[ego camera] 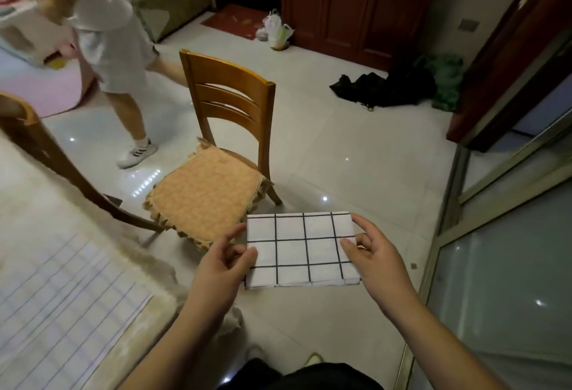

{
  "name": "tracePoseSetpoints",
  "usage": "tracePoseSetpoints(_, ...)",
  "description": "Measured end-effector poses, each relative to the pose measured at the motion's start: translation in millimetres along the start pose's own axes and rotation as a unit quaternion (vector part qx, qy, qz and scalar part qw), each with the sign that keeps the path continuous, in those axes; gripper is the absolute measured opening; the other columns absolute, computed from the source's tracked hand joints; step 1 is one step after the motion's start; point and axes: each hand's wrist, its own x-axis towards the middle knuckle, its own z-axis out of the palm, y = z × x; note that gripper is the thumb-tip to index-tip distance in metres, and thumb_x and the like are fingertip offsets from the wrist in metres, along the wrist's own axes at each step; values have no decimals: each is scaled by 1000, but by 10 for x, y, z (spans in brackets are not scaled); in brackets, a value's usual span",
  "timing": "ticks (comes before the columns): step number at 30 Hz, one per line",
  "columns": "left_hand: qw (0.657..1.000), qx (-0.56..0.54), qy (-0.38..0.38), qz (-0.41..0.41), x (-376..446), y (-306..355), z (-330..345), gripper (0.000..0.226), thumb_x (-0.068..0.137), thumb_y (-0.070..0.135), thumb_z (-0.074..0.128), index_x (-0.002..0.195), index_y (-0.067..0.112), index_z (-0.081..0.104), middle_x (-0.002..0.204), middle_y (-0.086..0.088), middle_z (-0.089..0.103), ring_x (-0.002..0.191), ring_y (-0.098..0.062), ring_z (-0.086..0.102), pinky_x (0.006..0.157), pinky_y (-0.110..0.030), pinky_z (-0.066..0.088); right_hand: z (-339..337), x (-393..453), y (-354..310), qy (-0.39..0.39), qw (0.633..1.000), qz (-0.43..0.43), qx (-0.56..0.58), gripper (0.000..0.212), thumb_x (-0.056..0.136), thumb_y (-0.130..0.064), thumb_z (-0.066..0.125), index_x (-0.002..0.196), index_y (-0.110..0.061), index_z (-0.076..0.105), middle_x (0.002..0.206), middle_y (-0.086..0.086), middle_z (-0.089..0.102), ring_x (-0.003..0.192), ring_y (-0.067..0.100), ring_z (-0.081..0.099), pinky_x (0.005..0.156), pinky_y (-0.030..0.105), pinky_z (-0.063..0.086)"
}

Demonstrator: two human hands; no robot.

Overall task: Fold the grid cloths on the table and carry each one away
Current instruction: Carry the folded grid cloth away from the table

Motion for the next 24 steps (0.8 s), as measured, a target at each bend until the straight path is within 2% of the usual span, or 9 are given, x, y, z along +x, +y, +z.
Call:
tracePoseSetpoints(2,1000,-7,-14,2,126,103,52,40,91,10,64,125,32,59,86,-15,68,80,-21,69,76,-38,58,-45,106,-50,9,1000,-6,7,43,96,-18,60,134,-34,48,96,-1,71,82,2,69,63,8,48)
tracePoseSetpoints(6,999,-11,-35,2,521,263,110,41,91,11,64,126,32,59,89,-14,67,85,-25,68,85,-44,56,-72,403,-141,26,1000,-9,1,44,95,-20,60,135,-37,47,101,1,70,83,2,70,64,11,49)
tracePoseSetpoints(8,999,-15,-40,8,754,323,121,42,91,10,64,126,32,58,85,-10,66,82,-23,67,85,-44,54,-61,587,-193,26,1000,-9,-10,48,95,-23,60,136,-40,45,108,0,69,88,3,70,70,16,52)
tracePoseSetpoints(10,999,-17,-47,14,996,395,122,41,92,11,63,127,33,58,81,-5,65,79,-18,66,81,-38,54,-30,788,-266,20,1000,-7,-6,51,94,-20,61,137,-41,42,111,-5,69,91,4,70,73,18,54)
tracePoseSetpoints(13,998,-16,-60,13,1379,534,66,42,92,15,63,127,36,56,81,-1,68,82,-18,69,77,-32,56,55,1099,-428,14,1000,3,7,55,93,-13,62,137,-39,40,104,-7,73,92,7,71,76,22,55)
tracePoseSetpoints(18,996,5,-86,27,1959,781,-44,41,90,20,66,123,43,56,83,-2,69,86,-25,69,84,-45,58,164,1583,-657,32,999,6,9,56,92,-14,64,139,-36,43,100,-3,73,93,10,71,89,35,54)
tracePoseSetpoints(20,995,23,-93,30,2157,854,-48,40,90,23,66,124,42,55,84,-1,68,85,-24,69,85,-45,57,176,1739,-729,39,999,4,17,55,92,-14,64,138,-37,45,98,-4,73,93,10,71,87,32,56)
tracePoseSetpoints(22,994,31,-103,24,2338,916,-26,41,89,26,66,126,41,55,87,-3,69,89,-25,69,86,-48,57,168,1875,-793,46,998,0,32,53,92,-11,63,135,-37,46,95,-6,73,91,10,71,75,23,56)
tracePoseSetpoints(24,993,27,-111,17,2486,971,25,41,89,25,65,126,39,55,90,-6,69,91,-26,69,87,-50,56,139,1994,-844,52,998,0,42,51,92,-9,62,133,-36,47,94,-4,74,90,11,72,70,20,56)
